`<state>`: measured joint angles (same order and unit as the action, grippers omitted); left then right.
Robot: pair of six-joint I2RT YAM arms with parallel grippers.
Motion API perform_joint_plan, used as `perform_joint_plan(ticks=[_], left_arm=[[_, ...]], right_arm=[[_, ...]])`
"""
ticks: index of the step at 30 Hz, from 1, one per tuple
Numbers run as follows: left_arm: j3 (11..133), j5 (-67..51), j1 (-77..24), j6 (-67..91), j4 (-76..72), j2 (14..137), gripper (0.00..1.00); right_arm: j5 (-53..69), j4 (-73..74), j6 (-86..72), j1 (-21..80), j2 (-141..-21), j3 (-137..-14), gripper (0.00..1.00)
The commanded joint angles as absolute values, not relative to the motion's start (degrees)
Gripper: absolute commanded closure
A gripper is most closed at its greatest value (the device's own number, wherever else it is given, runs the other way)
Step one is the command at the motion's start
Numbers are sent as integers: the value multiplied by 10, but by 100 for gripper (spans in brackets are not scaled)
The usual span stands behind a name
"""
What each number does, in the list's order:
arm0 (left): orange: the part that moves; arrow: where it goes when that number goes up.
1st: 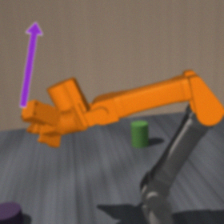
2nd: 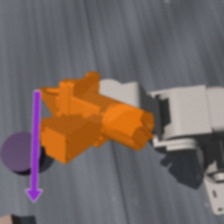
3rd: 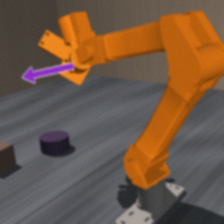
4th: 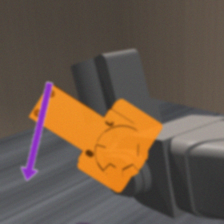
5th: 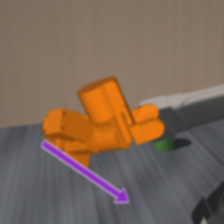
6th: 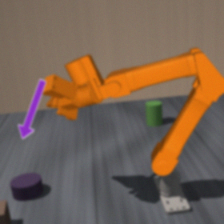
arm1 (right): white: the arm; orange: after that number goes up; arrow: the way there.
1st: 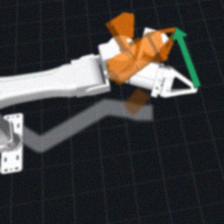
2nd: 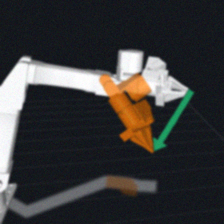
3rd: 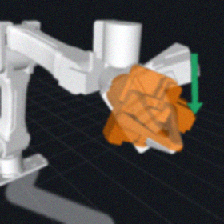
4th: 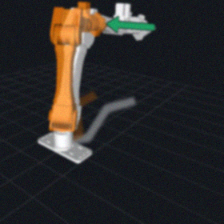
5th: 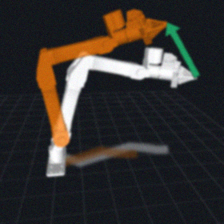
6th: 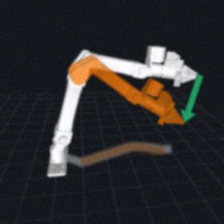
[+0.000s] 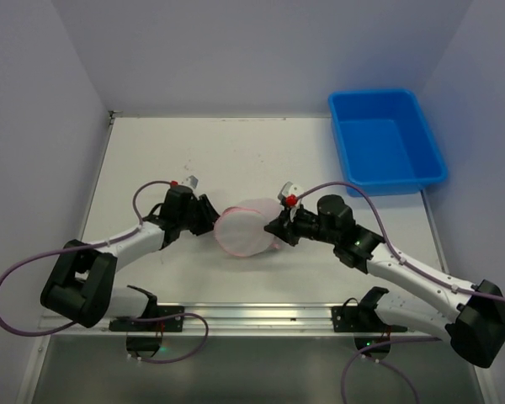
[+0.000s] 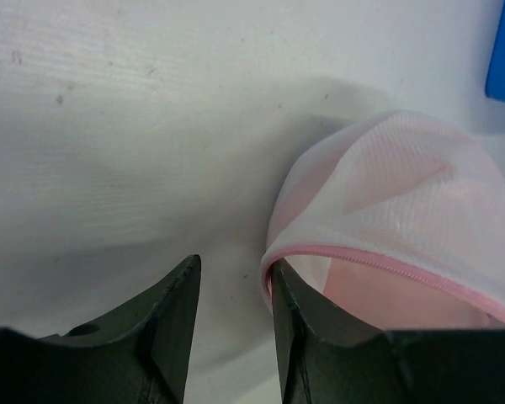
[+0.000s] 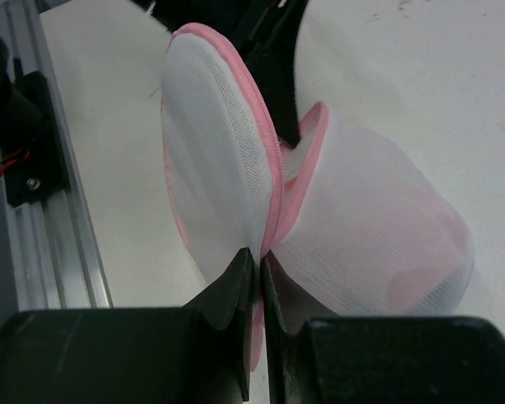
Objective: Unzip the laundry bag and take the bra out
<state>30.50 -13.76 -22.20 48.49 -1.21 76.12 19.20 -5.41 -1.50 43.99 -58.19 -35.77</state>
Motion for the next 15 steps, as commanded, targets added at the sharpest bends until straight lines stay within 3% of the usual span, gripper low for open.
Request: perform_joint_plan(ticks=[1, 7, 11, 15], left_arm=[[353, -148, -220, 483, -50, 782, 58], [382, -178, -220, 485, -67, 809, 60], [390, -206, -220, 483, -88, 816, 62], [392, -229, -221, 483, -103, 816, 66]], right_arm=[[309, -96, 44, 444, -553, -345, 91], [363, -71, 84, 468, -541, -318, 80], [366, -44, 95, 483, -540, -321, 57], [376, -29, 91, 490, -535, -329, 45]])
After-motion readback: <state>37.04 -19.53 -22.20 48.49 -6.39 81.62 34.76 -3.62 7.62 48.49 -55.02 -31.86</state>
